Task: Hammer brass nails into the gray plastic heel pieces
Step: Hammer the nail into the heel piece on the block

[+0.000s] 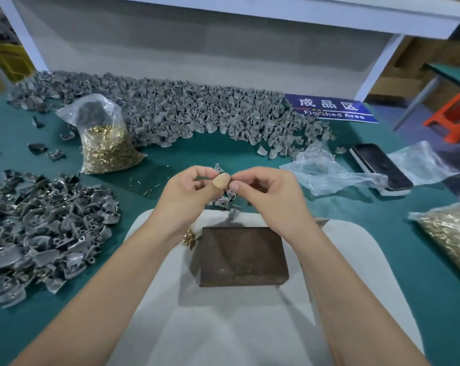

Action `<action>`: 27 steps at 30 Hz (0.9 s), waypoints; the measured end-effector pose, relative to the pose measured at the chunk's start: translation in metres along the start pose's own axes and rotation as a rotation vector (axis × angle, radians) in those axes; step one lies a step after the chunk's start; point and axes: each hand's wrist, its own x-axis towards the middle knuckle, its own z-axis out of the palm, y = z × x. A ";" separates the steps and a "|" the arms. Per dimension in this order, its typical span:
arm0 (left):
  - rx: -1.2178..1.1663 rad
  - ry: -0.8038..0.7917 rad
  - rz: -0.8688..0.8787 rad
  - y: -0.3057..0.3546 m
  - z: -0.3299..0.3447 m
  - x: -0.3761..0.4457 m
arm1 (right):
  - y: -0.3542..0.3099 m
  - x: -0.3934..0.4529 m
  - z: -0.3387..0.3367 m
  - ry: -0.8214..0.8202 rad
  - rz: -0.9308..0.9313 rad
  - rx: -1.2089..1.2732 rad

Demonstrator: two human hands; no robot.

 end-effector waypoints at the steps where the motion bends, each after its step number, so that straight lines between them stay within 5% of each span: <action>1: -0.026 0.014 -0.007 -0.001 0.001 0.004 | 0.001 0.002 0.000 -0.004 -0.013 -0.028; 8: 0.151 0.048 0.032 -0.005 0.010 0.029 | 0.008 0.021 0.000 0.082 -0.135 -0.327; 12: 0.562 0.111 0.260 -0.003 0.000 0.050 | 0.017 0.028 -0.001 0.061 -0.030 -0.379; 16: 1.016 -0.004 0.356 -0.014 -0.015 0.075 | 0.022 0.026 -0.003 0.056 -0.040 -0.463; 21: 0.840 -0.062 0.345 -0.026 -0.028 0.081 | 0.026 0.026 -0.009 0.067 -0.026 -0.567; 27: 1.002 -0.143 0.364 -0.033 -0.027 0.088 | 0.033 0.022 -0.010 0.144 0.019 -0.394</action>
